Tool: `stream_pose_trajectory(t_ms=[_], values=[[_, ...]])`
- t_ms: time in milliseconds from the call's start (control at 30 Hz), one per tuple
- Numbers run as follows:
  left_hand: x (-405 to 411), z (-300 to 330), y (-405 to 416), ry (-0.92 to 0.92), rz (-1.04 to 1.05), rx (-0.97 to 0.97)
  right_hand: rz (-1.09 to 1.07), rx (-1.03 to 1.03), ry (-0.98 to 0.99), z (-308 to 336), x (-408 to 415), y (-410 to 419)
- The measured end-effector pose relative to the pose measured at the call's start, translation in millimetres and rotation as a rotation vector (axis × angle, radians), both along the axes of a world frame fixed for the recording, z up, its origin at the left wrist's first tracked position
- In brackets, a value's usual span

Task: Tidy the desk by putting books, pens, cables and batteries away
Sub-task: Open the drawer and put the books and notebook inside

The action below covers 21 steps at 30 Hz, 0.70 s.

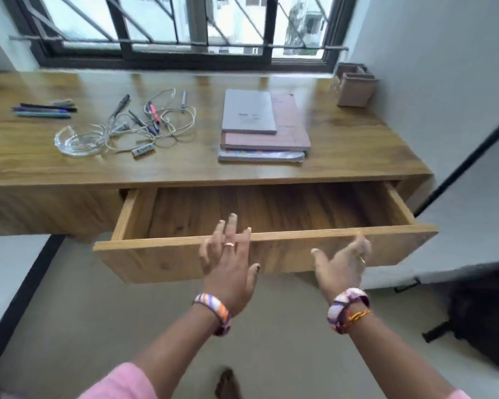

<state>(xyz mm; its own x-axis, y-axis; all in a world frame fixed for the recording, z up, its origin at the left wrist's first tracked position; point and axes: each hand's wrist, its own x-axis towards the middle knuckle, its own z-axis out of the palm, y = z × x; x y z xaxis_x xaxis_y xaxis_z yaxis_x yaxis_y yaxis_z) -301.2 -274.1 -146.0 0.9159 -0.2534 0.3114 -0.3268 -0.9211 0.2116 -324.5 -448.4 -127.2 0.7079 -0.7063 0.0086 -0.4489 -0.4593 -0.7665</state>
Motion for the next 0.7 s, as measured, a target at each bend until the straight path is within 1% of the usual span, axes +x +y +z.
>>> stream_pose_trajectory(t_ms=[33, 100, 133, 167, 200, 267, 300, 367, 433, 533, 633, 700], values=[[7.1, 8.7, -5.3, 0.073, -0.042, 0.101, 0.146, -0.084, 0.088, 8.8, -3.6, 1.1], [16.4, 29.1, -11.8, 0.205, -0.045, 0.194, 0.421, -0.239, 0.339, 21.8, -6.4, 2.1], [19.5, 37.9, -13.2, 0.232, -0.049, 0.221, 0.516, -0.303, 0.449, 25.4, -5.8, 3.0], [19.5, 46.6, -13.1, 0.247, -0.062, 0.259, 0.57, -0.375, 0.517, 28.4, -8.1, 3.6], [18.1, 52.2, -12.1, 0.283, -0.071, 0.298, 0.595, -0.468, 0.555, 29.9, -12.1, 3.7], [9.9, 61.7, -11.0, 0.338, -0.079, 0.329, 0.622, -0.663, 0.566, 32.6, -23.2, 1.2], [6.3, 64.7, -11.2, 0.355, -0.077, 0.334, 0.638, -0.747, 0.542, 35.3, -29.5, -1.7], [-4.8, 73.4, -9.8, 0.401, -0.091, 0.344, 0.679, -0.859, 0.426, 42.9, -44.4, -9.9], [-14.4, 76.8, -3.9, 0.494, -0.138, 0.323, 0.712, -0.888, 0.338, 51.0, -59.0, -16.6], [-32.3, 84.1, 3.5, 0.656, -0.226, 0.293, 0.754, -0.878, 0.326, 61.9, -76.1, -20.7], [-50.7, 84.9, 2.8, 0.76, -0.328, 0.351, 0.824, -0.801, 0.447, 74.5, -87.2, -21.8], [-63.3, 89.3, -0.6, 0.788, -0.405, 0.463, 0.915, -0.586, 0.563, 77.9, -93.7, -26.0]])
